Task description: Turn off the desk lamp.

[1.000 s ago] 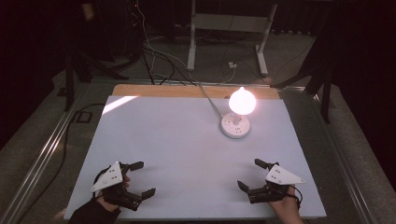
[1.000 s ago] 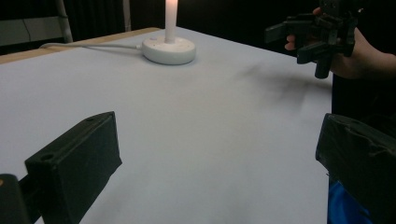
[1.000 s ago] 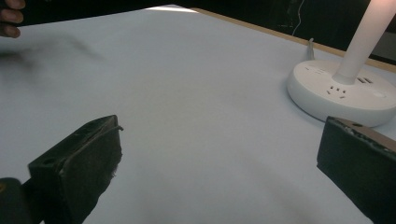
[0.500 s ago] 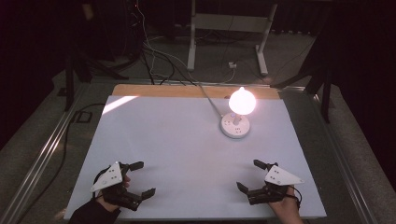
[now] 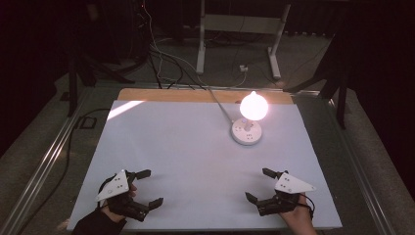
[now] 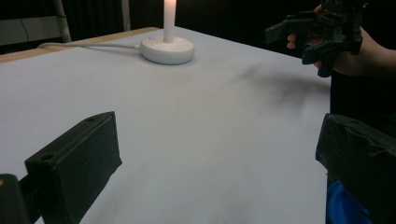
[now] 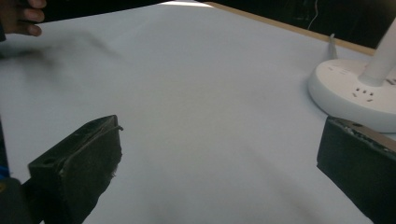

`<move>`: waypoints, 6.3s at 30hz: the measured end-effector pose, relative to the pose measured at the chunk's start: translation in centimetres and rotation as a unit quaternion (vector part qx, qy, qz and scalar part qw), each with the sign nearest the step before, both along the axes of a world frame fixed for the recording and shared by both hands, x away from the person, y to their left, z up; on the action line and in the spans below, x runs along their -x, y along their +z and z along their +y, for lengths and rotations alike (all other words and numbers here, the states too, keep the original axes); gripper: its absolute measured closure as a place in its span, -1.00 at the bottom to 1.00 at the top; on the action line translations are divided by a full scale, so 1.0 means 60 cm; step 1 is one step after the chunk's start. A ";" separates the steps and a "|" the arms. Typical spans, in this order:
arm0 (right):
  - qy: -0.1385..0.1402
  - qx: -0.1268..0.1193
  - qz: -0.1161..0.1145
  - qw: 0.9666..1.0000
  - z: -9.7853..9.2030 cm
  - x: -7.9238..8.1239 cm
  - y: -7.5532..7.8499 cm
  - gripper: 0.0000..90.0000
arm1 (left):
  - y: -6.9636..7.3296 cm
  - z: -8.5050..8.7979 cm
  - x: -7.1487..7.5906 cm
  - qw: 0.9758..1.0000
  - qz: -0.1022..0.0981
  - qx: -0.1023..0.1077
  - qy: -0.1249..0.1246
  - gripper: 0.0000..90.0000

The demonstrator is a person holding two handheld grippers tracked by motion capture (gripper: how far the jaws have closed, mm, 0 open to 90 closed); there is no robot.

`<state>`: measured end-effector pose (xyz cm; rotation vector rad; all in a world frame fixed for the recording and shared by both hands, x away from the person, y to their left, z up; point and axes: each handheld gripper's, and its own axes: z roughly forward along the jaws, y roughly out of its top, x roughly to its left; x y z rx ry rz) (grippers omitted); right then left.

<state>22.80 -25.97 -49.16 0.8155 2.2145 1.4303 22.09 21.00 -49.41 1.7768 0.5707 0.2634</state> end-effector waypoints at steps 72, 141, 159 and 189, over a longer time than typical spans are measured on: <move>-0.196 -0.005 0.000 0.981 -0.036 -0.241 0.031 -0.92 | 0.001 0.003 0.000 1.000 0.005 0.005 -0.001 -0.99; -0.257 0.020 0.090 0.962 -0.021 -0.333 -0.035 1.00 | -0.001 0.002 -0.001 1.000 0.012 0.008 -0.001 -0.99; -0.258 0.003 0.090 0.962 -0.024 -0.336 0.007 1.00 | -0.001 0.003 -0.001 1.000 0.013 0.012 0.002 -0.99; -0.256 0.011 0.106 0.961 -0.020 -0.339 -0.031 1.00 | -0.001 0.003 -0.001 1.000 0.011 0.005 0.008 -0.99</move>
